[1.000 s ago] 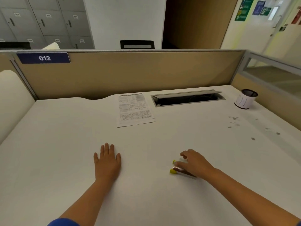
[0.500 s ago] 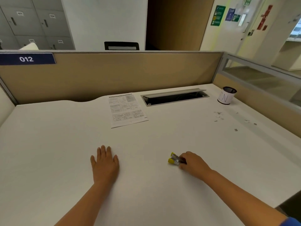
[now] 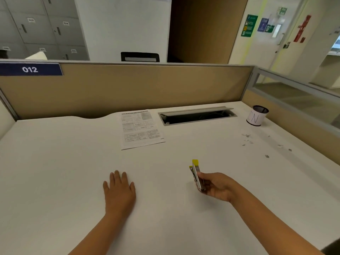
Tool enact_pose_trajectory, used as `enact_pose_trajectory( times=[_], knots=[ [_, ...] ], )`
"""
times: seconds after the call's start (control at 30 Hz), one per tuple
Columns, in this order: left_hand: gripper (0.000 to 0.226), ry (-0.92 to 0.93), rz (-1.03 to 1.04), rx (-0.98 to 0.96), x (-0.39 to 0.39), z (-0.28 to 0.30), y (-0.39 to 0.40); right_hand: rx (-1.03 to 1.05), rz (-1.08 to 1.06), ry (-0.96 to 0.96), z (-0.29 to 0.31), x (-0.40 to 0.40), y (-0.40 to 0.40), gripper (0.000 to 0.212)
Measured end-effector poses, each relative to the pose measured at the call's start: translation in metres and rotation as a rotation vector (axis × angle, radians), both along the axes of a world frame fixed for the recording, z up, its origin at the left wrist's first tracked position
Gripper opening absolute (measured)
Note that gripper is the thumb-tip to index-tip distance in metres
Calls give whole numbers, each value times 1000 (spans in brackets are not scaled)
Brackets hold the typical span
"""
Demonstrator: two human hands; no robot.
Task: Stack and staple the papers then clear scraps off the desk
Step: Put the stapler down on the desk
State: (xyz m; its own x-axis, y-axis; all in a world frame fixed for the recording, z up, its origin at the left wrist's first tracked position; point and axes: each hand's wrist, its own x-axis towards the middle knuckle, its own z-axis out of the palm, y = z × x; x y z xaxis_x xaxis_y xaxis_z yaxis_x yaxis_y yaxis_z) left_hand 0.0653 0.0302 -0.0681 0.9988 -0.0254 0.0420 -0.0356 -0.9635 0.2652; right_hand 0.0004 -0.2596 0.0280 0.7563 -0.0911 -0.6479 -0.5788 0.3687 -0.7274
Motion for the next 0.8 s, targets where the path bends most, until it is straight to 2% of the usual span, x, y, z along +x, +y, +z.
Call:
enact_pose_trajectory(
  times=[0.13, 0.3, 0.4, 0.5, 0.57, 0.7, 0.8],
  knots=[
    [55, -14, -69, -23, -6, 0, -61, -217, 168, -57, 10, 29, -33, 10],
    [57, 12, -84, -4, -4, 1, -141, -754, 446, -145, 15, 86, -82, 22],
    [52, 2, -76, 2, 8, 4, -173, -918, 581, -228, 14, 130, -110, 17],
    [44, -69, -51, -10, 18, 11, -183, -1087, 650, -290, 7, 175, -130, 26],
    [49, -96, -35, -26, 19, 12, -185, -1207, 706, -340, 2, 202, -139, 31],
    [44, -128, 1, -35, 15, 12, -185, -1435, 867, -483, -6, 242, -138, 30],
    [42, -151, 7, -25, 15, 17, -186, -1506, 938, -562, -16, 265, -132, 29]
  ],
)
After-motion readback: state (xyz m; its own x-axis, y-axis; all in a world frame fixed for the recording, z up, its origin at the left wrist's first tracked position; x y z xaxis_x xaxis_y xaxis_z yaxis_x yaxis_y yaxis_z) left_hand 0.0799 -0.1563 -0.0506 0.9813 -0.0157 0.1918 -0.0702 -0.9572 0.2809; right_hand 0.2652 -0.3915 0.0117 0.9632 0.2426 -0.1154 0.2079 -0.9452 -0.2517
